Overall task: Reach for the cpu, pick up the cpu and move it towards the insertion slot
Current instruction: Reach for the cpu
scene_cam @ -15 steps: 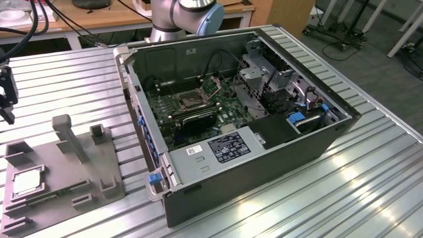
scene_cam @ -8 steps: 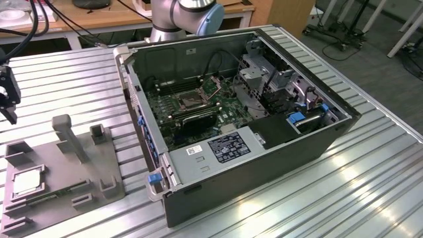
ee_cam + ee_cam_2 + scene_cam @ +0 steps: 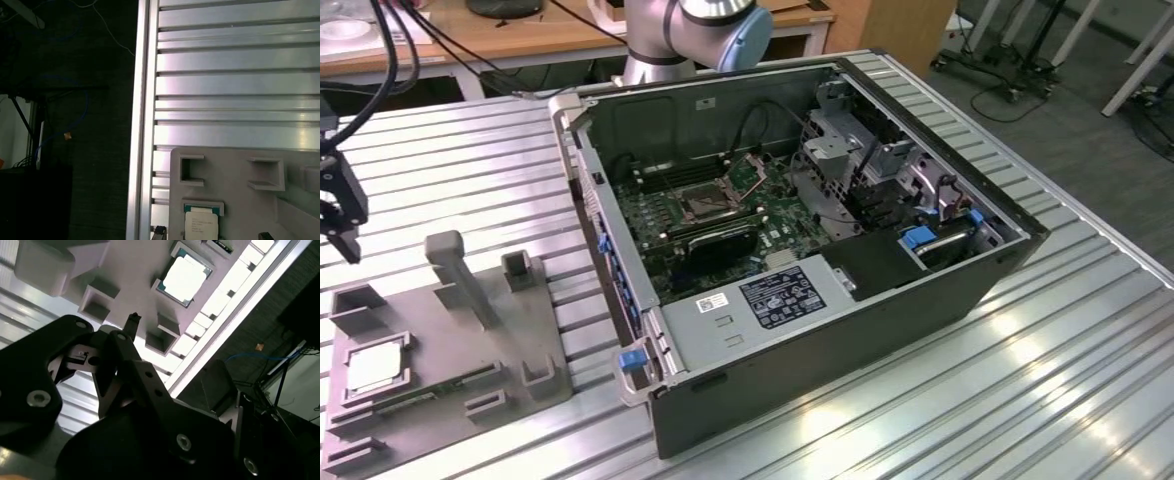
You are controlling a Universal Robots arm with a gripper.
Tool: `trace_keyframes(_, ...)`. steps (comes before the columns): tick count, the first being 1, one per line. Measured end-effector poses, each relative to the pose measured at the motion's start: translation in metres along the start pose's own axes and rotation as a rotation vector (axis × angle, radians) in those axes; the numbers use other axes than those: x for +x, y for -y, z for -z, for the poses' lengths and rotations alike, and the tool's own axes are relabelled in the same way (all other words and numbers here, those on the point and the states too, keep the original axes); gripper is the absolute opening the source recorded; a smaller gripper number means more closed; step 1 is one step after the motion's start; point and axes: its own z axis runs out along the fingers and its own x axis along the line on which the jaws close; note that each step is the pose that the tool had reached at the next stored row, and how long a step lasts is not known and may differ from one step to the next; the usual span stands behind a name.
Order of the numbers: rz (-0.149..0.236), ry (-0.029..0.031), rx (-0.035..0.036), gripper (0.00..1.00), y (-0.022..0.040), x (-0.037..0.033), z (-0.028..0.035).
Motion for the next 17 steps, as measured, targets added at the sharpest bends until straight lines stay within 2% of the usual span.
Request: trace_keyframes(17, 0.004, -0.0001, 0.0001, 0.77, 0.0088, 0.0019, -0.0305)
